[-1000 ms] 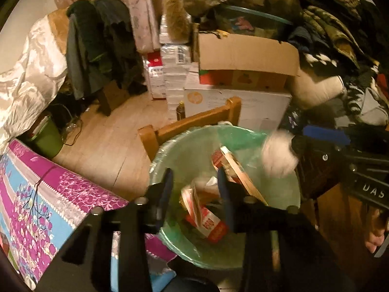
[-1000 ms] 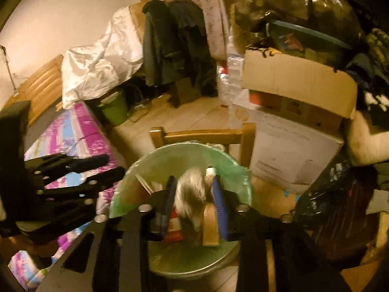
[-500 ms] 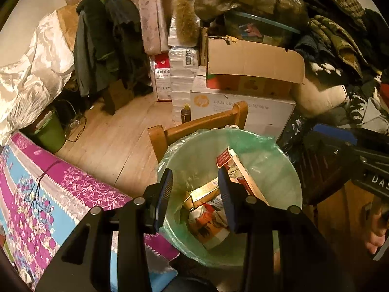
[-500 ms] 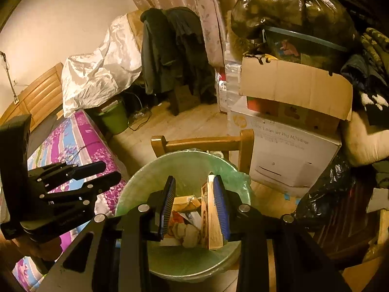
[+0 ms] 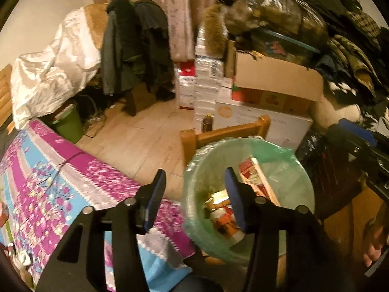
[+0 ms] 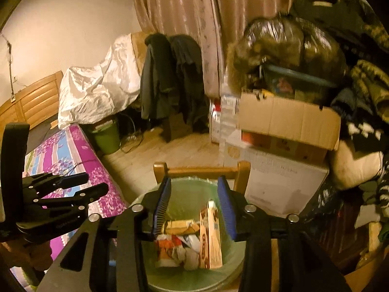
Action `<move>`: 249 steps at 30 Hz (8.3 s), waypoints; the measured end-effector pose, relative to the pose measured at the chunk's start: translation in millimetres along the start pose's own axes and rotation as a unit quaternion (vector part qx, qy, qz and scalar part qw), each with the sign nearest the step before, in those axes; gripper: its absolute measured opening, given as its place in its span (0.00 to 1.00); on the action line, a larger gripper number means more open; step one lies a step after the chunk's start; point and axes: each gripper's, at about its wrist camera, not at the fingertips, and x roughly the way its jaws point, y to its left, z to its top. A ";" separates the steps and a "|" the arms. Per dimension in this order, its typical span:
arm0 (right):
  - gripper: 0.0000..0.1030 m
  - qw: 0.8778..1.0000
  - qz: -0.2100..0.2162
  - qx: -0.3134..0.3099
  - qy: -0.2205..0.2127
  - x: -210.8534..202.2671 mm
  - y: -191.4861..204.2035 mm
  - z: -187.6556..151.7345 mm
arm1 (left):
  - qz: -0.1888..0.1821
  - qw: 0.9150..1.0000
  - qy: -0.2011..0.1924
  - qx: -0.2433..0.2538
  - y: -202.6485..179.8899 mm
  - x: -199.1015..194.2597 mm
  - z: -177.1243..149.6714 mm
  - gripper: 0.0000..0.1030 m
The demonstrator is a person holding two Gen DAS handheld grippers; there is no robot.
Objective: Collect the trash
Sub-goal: 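Swing both grippers back toward the trash on the bed, then grasp the white rolled mask with left gripper while right grasps the green scrubber, then carry the white mask in left gripper while right carries green scrubber to the bin, then open the left gripper to drop the mask while right opens to drop the scrubber, then swing both grippers back toward the remaining trash on the bed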
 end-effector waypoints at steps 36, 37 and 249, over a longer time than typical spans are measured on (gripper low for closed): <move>0.59 0.899 0.329 -0.283 0.061 -22.9 444.3 -81.8 | 0.440 0.821 0.049 -0.360 337.8 -259.9 -337.7 0.67; 0.60 0.887 0.346 -0.298 0.069 -25.0 465.2 -88.2 | 0.447 0.814 0.050 -0.367 346.2 -267.8 -346.5 0.67; 0.82 0.998 0.059 0.007 -0.032 -21.4 88.0 7.5 | 0.171 0.982 -0.034 -0.073 98.2 -83.6 -34.5 0.77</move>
